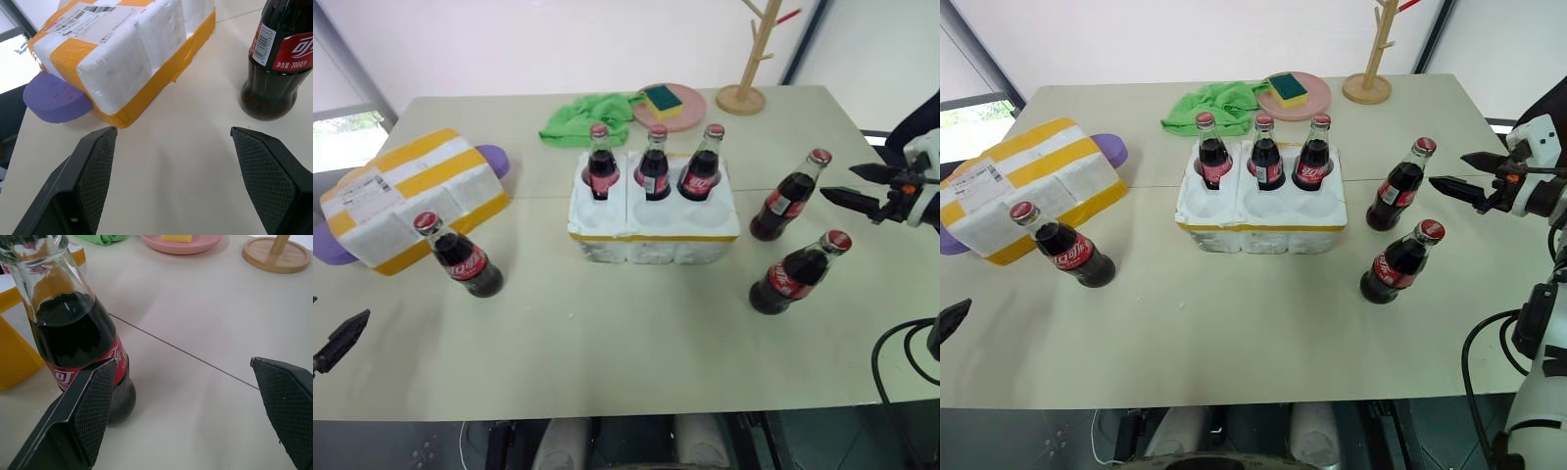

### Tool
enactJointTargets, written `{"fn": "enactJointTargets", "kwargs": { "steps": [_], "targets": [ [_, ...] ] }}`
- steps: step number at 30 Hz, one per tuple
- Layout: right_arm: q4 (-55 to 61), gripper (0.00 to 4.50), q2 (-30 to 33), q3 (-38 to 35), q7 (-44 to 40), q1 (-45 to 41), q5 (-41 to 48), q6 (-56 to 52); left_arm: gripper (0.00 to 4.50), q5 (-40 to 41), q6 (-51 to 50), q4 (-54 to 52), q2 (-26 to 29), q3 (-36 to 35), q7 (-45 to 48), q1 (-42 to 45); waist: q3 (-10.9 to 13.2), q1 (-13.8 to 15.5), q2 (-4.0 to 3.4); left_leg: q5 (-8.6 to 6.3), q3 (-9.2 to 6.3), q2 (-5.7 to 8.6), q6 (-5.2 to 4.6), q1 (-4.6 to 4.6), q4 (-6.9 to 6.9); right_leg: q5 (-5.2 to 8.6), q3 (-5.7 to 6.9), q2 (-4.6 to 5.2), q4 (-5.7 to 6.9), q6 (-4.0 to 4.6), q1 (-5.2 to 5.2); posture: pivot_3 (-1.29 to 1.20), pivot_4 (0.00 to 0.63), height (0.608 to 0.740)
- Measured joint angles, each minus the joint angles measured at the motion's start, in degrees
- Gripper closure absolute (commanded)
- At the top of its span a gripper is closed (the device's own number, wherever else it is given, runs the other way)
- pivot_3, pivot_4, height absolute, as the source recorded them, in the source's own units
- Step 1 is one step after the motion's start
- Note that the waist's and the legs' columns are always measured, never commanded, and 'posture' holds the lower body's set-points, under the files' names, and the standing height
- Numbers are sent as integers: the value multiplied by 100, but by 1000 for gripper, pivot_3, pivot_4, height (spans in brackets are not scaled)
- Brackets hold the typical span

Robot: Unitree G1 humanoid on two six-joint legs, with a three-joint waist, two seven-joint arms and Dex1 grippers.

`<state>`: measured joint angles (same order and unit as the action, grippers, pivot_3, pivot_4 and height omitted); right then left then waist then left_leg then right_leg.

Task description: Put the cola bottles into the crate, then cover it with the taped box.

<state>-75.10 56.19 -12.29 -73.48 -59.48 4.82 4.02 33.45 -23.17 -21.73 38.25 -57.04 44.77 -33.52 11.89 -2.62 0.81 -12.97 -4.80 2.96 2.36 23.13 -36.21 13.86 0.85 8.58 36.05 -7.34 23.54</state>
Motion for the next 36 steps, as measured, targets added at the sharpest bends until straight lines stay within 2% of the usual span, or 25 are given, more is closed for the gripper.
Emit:
{"fn": "enactJointTargets", "kwargs": {
  "steps": [10, 11, 12, 26, 32, 36],
  "targets": [
    [0, 0, 0, -69, 28, 0, 6, -44, 619, 82, -199, -1, 2, 1, -90, 67, 0, 0, 0, 0, 2, 0, 0, -2, 0, 0, -2, -1, 2, 0, 0, 0, 150, 740],
    [0, 0, 0, -82, 11, 0, 6, -94, 89, 97, -265, -2, 5, 1, -92, 58, 0, 0, 0, 0, 2, 0, 0, -3, 0, 0, -3, -1, 2, 0, -1, 0, 150, 740],
    [0, 0, 0, -91, -10, 0, 7, -140, 20, 101, -297, -2, 4, 1, -93, 51, 0, -1, 0, 0, 2, 0, 0, -3, 0, 0, -3, -1, 2, 0, -1, 0, 150, 740],
    [0, 0, 2, -113, 7, -40, -13, -191, 20, 171, -365, -166, 8, 9, -55, 234, 0, -2, 0, 0, 4, 0, 0, -6, -1, -1, -5, -1, 3, -1, -3, 0, 150, 740],
    [0, 0, 77, -24, -247, -135, -72, -205, 20, 351, -406, -373, 119, 218, 226, 287, 0, 1, 0, 0, 6, 0, 0, -7, -1, -1, -6, -2, 4, -1, -3, 0, 150, 740],
    [0, 0, 344, 82, -668, -439, -160, -356, 20, 347, -403, -387, 333, 369, 316, 523, -1, 8, -2, 0, 6, 0, 0, -8, -1, -1, -6, -2, 4, -1, -4, 0, 150, 740]
  ]
}}
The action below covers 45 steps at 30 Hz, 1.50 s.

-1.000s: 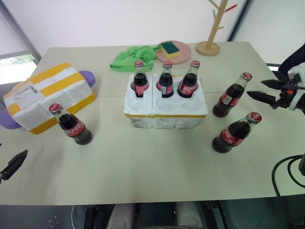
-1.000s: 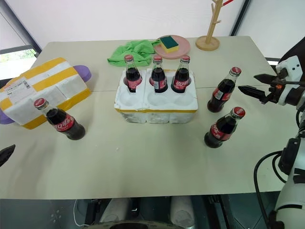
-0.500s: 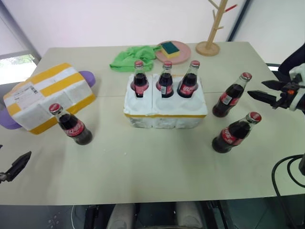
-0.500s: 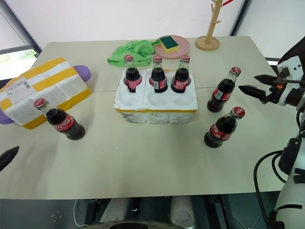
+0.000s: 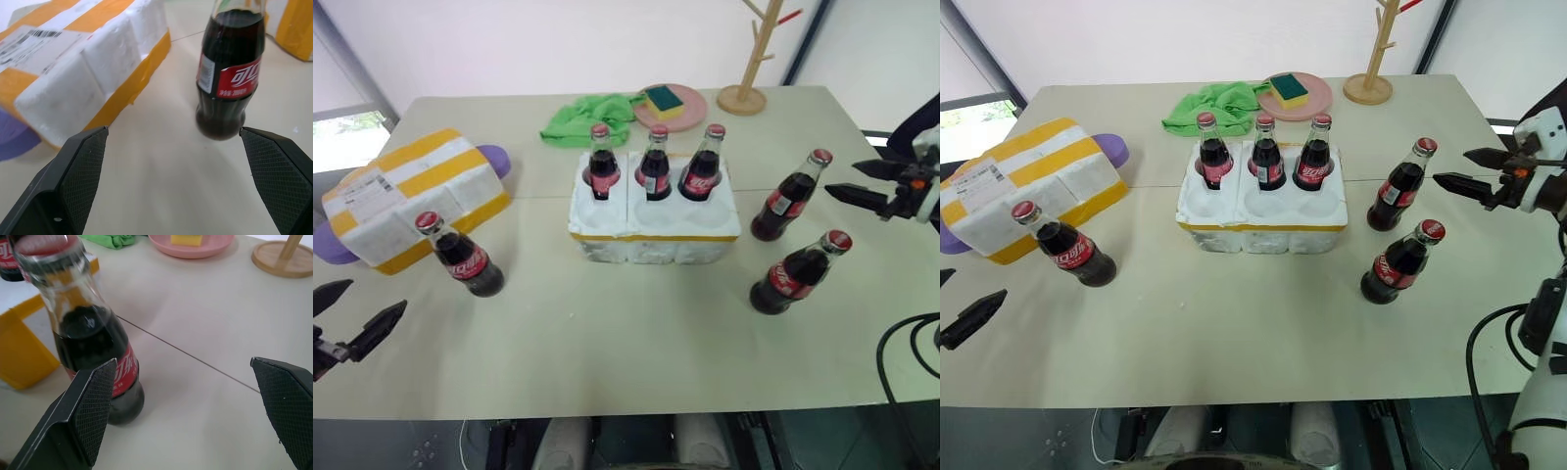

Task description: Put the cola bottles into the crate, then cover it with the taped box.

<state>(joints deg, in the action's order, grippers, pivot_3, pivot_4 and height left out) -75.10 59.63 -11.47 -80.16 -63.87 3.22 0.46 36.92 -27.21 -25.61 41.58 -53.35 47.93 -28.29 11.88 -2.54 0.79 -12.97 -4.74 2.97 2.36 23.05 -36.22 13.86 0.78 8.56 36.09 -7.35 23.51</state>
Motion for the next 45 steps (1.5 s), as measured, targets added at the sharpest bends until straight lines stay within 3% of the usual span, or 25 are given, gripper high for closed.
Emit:
{"fn": "enactJointTargets", "kwargs": {
  "steps": [9, 13, 18, 22, 28, 34, 45],
  "targets": [
    [142, 0, 450, 441, -1157, -1086, -50, -531, 20, -146, 70, 433, 281, 761, 66, 769, 4, -89, -9, 0, 3, -4, 0, -7, 5, 0, -3, -4, 3, -1, 0, 0, 150, 740],
    [939, 0, 451, 978, -1207, -1335, 950, -1178, 20, -278, 189, 644, 300, 1081, 144, 1003, 5, -154, -12, 0, 7, -4, 0, -9, 9, -1, -14, -4, 5, -3, 6, 0, 150, 740],
    [3145, 0, 766, 1664, -1215, -953, 3091, -2483, 20, -374, 309, 755, 318, 1218, 198, 1175, 9, -117, -18, -2, 2, -19, -2, -2, 14, -7, -15, -13, 5, -16, 14, 0, 150, 740],
    [3894, 0, 913, 1922, -1223, -605, 3831, -2826, 20, -358, 283, 747, 318, 1215, 226, 1188, 9, -36, -18, -2, 10, -18, -2, 6, 4, -8, -15, -12, 3, -16, 19, 0, 150, 740],
    [4531, 0, 1011, 2075, -1221, -193, 4263, -2898, 20, -285, 304, 666, 205, 1250, 315, 1045, 9, 25, -18, -2, 17, -39, -2, 12, 0, -11, -18, -34, 3, -9, 27, 0, 150, 740],
    [5427, 0, 1056, 2044, -1225, 6, 4842, -3254, 20, -401, 430, 642, 71, 1746, 201, 1253, 8, 48, -17, -2, 17, -84, -2, 19, -1, -29, -29, -94, 4, 18, 48, 0, 150, 740],
    [5718, 0, 870, 1990, -1224, 216, 5105, -3515, 20, -701, 813, 863, -111, 2114, 17, 1534, 6, 40, -14, -1, 34, -87, -3, 24, -15, -45, -36, -95, 4, 19, 55, 0, 150, 740]
  ]
}}
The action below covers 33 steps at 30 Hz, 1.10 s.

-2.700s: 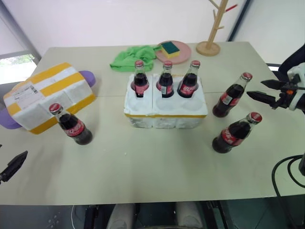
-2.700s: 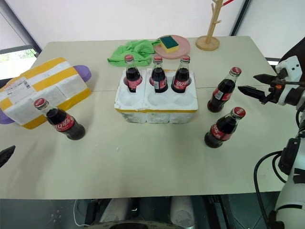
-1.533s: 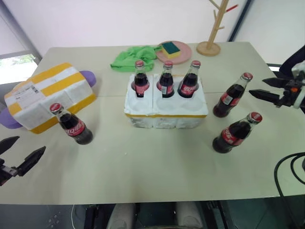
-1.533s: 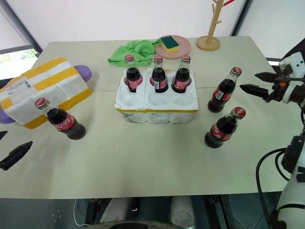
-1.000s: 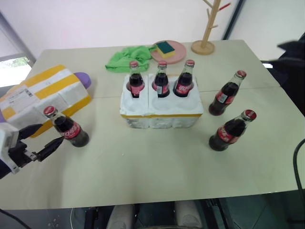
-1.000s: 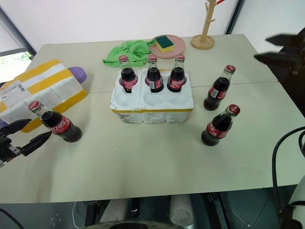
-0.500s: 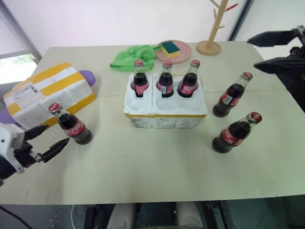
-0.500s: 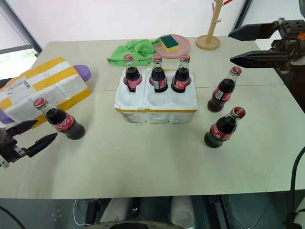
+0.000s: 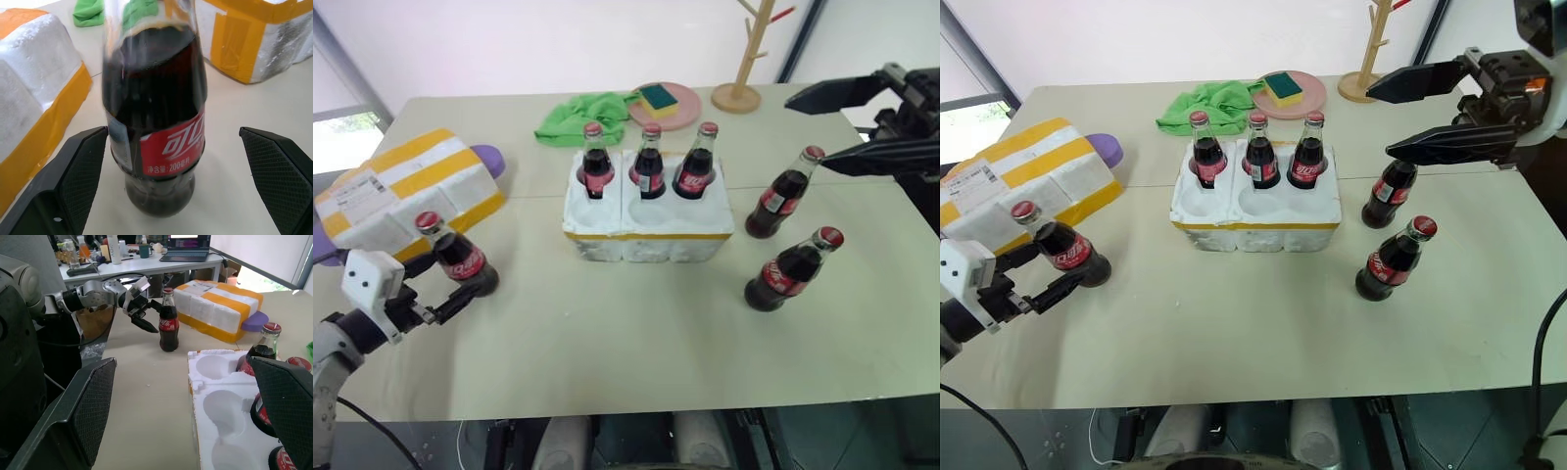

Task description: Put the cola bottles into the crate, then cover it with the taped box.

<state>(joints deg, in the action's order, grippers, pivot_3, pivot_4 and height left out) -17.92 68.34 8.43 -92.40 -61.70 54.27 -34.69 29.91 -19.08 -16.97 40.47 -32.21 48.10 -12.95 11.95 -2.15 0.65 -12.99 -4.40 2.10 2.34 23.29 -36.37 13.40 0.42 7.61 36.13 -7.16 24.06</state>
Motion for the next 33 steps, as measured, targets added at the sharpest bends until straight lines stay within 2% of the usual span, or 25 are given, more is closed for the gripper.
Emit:
{"fn": "enactJointTargets", "kwargs": {
  "steps": [8, 14, 23, 29, 32, 33],
  "targets": [
    [-3, 0, 29, -242, 1, 286, 106, -4, 20, -5, 88, 101, -74, -10, -111, -18, 0, 9, 0, 0, 2, -1, 0, 2, -1, -2, -2, -1, 2, 1, 6, 0, 150, 740],
    [-41, 0, 28, -253, 0, 293, 102, 8, 20, -146, 233, 580, -137, 334, -227, 659, 0, 18, -1, 0, 5, -2, 0, 6, -19, -14, -3, -3, 3, -4, 4, 0, 150, 740],
    [12, 0, -134, -208, 0, 103, 56, -128, 20, -429, 473, 1270, -238, 904, -212, 1226, 0, -21, -1, 0, 10, -3, 0, 7, -22, -22, -8, -4, 5, -10, 8, 0, 150, 740],
    [25, 0, -323, -191, 1, -4, -85, -243, 20, -470, 513, 1467, -257, 1015, -247, 1471, 0, 7, -1, 0, 9, -3, 0, 10, -23, -26, -8, -4, 3, -17, 9, 0, 150, 740],
    [59, 0, -383, -185, 1, -5, -139, -263, 825, -461, 555, 1456, -256, 1015, -231, 1481, 0, 14, -1, 0, 9, -3, 0, 10, -23, -27, -8, -4, 3, -19, 9, 0, 150, 740],
    [95, 0, -433, -185, 0, -11, -155, -291, 1377, -448, 556, 1432, -256, 1018, -214, 1473, 0, 10, -1, 0, 9, -3, 0, 10, -23, -27, -8, -4, 3, -19, 9, 0, 150, 740]
  ]
}}
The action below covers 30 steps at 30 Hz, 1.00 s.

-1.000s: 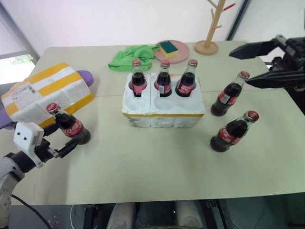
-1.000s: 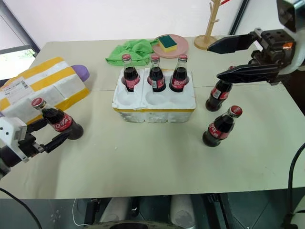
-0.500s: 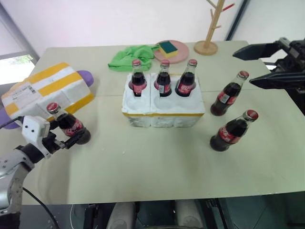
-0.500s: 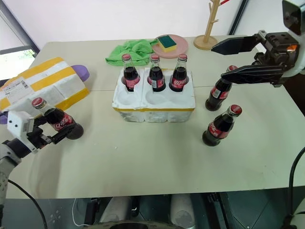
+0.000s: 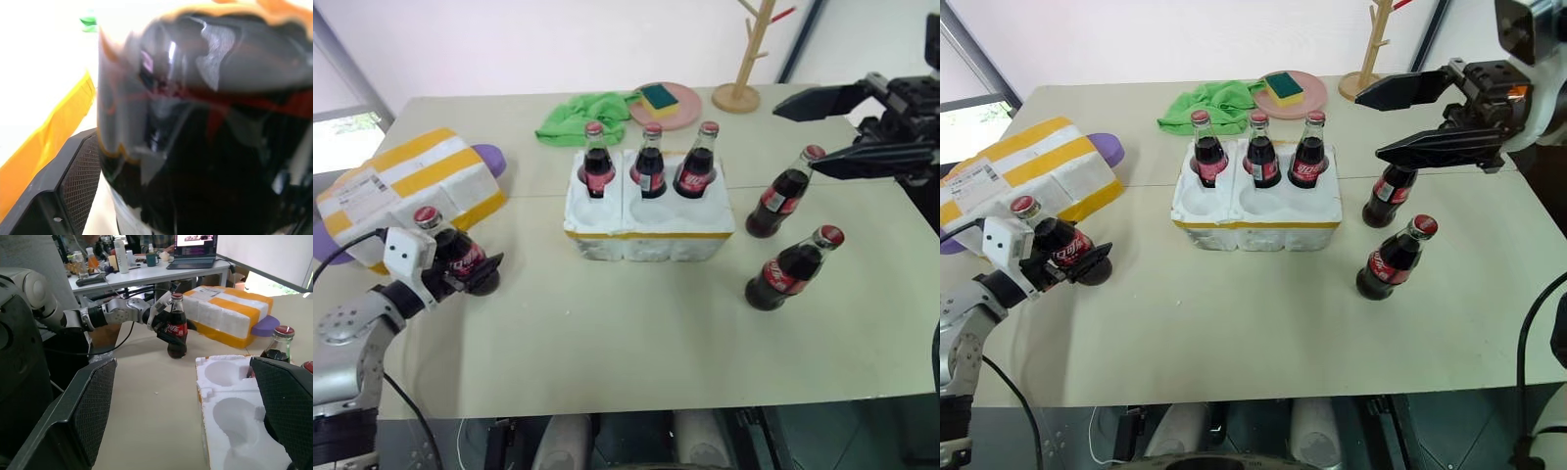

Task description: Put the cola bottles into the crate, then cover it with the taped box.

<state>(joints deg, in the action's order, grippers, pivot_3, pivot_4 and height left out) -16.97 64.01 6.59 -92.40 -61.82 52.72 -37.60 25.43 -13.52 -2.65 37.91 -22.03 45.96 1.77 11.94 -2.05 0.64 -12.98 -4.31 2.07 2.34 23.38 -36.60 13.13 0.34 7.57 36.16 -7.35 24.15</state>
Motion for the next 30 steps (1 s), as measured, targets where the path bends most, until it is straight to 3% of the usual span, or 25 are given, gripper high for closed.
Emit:
{"fn": "enactJointTargets", "kwargs": {
  "steps": [1, 14, 18, 24, 30],
  "targets": [
    [24, 0, -45, 0, 0, -15, -17, -48, 1704, 1, -6, -10, 1, 5, -1, -5, 0, -3, 0, 0, 0, 0, 0, 0, 0, 0, 0, 0, 0, 0, 1, 0, 150, 740],
    [672, 0, -247, -359, -1, 416, -294, -211, 1633, 529, -855, -698, 216, 10, 15, -64, 1, 45, 2, 0, -1, 0, 0, 10, -4, -3, -1, -2, 0, -4, 9, 0, 150, 740],
    [705, 0, -250, -471, 0, 672, -378, -139, 1633, 1190, -1553, -1108, 557, -36, 4, 578, 2, 137, 4, 0, -5, -2, 0, 20, -30, -6, -1, -8, 3, -3, 6, 0, 150, 740],
    [629, 0, -216, -557, -1, 1003, -551, 32, 1633, 1991, -2383, -1182, 1016, -62, -91, 2375, 2, 125, 6, 0, -1, 3, 0, 32, -55, -29, -5, -7, -3, -26, 2, 0, 150, 740],
    [492, 0, -438, -955, 87, 1116, -798, 289, 1633, 2085, -2727, -638, 615, 664, -245, 4085, 2, 109, 6, 1, -3, 0, -1, 30, -54, -31, -6, -15, -2, -29, 0, 0, 150, 740]
  ]
}}
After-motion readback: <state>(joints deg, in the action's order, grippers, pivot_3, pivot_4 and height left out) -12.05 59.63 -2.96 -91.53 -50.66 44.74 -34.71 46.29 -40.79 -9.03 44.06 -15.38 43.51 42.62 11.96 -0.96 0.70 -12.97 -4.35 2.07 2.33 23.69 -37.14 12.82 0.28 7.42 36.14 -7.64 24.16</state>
